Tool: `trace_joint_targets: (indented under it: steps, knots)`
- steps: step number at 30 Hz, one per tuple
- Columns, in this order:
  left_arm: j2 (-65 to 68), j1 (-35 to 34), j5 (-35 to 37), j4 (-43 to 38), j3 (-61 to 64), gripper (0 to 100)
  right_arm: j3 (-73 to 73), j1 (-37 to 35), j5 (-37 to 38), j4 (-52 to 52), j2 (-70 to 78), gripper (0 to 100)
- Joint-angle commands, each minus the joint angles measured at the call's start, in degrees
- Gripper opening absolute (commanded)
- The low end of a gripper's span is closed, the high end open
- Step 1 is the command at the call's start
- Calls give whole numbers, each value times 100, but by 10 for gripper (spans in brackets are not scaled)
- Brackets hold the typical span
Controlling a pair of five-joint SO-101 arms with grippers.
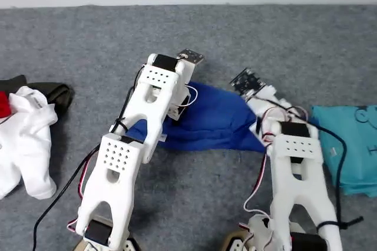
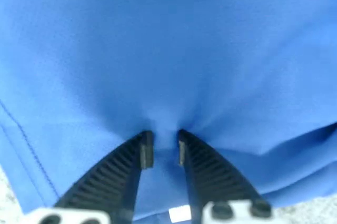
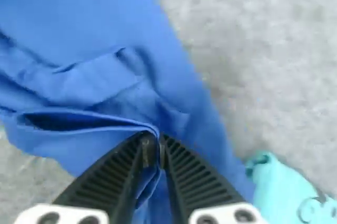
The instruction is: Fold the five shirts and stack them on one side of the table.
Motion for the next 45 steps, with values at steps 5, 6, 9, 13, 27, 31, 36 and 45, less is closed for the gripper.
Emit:
trace_joint_targets:
  steps: [5, 6, 9, 13, 27, 31, 36, 45]
  knots:
    - [281, -26, 0, 79, 22, 98, -255, 224, -62, -752, 40, 9]
    - [281, -26, 0, 79, 22, 98, -158, 215, -62, -971, 127, 9]
    - [281, -26, 0, 79, 22, 98, -35, 215, -62, -1481, 585, 11]
    - [281, -26, 0, 79, 22, 98, -35, 171, -35, -1780, 1332, 12]
    - [281, -26, -9, 79, 22, 98, -571, -303, -26, -2035, 2941, 346]
    - [281, -26, -9, 79, 22, 98, -554, -426, -26, -1895, 3029, 369]
    - [281, -26, -9, 79, 22, 98, -536, -382, -26, -831, 2492, 369]
    - [281, -26, -9, 79, 22, 98, 255, -391, -53, 163, 796, 369]
